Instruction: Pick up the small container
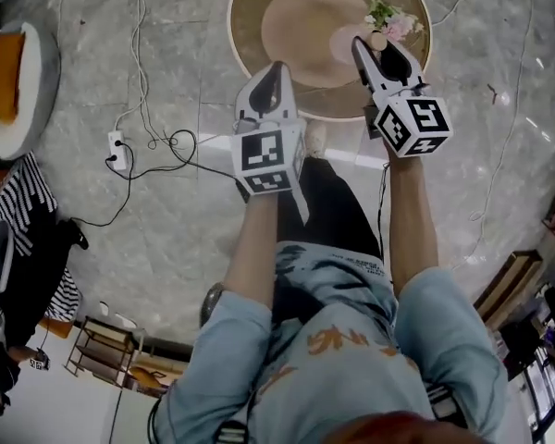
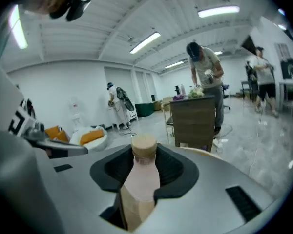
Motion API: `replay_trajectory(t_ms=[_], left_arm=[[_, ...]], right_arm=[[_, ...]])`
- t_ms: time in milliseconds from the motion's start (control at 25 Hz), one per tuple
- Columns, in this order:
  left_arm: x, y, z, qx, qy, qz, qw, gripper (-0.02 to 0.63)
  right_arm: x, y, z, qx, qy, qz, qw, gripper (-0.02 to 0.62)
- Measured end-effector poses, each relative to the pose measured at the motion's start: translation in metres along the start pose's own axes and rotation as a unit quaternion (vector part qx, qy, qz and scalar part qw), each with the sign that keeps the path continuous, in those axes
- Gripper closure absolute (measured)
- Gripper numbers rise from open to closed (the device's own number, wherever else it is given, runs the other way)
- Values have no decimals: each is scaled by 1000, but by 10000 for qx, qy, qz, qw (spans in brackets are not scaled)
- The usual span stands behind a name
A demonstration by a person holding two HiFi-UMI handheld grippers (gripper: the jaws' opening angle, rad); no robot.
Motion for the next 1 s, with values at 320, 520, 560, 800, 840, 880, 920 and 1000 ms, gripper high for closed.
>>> replay_trajectory(t_ms=[320,520,560,800,840,880,920,1000], left_arm=[[63,-58,110,816,393,142,9958,582],[101,-90,151,1186,557,133,9913,583],[107,-94,158,1272,575,112,9901,583],[132,-110,180,1488,877,16,9850,583],[136,-112,184,1519,938,-11,9839,583],[138,-114,188,1549,1002,-40,9828,583],[140,-116,191,1579,1056,-62,9818,583],[143,-119,198,1629,1105,-77,9804,583]], right_arm=[[-17,-100,100,394,-975,-92,9944,443],[-14,-152,161,1085,-771,-360,9904,443],[-15,-159,171,1197,-781,-390,9890,443],[-20,-187,195,1467,-913,-366,9843,443],[-21,-188,197,1463,-949,-357,9840,443],[-22,-190,199,1457,-979,-343,9839,443],[-23,-191,200,1464,-990,-319,9837,443],[-25,-193,201,1487,-977,-265,9837,443]])
Point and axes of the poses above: the fingertips, and each gripper's own axes: y forward along the fingers, x to its right, z out of its top, the point moved 7 cm from there along -y, backward along the fingers, and after that the axes turned 3 degrees about -x, right-handed, at the moved point
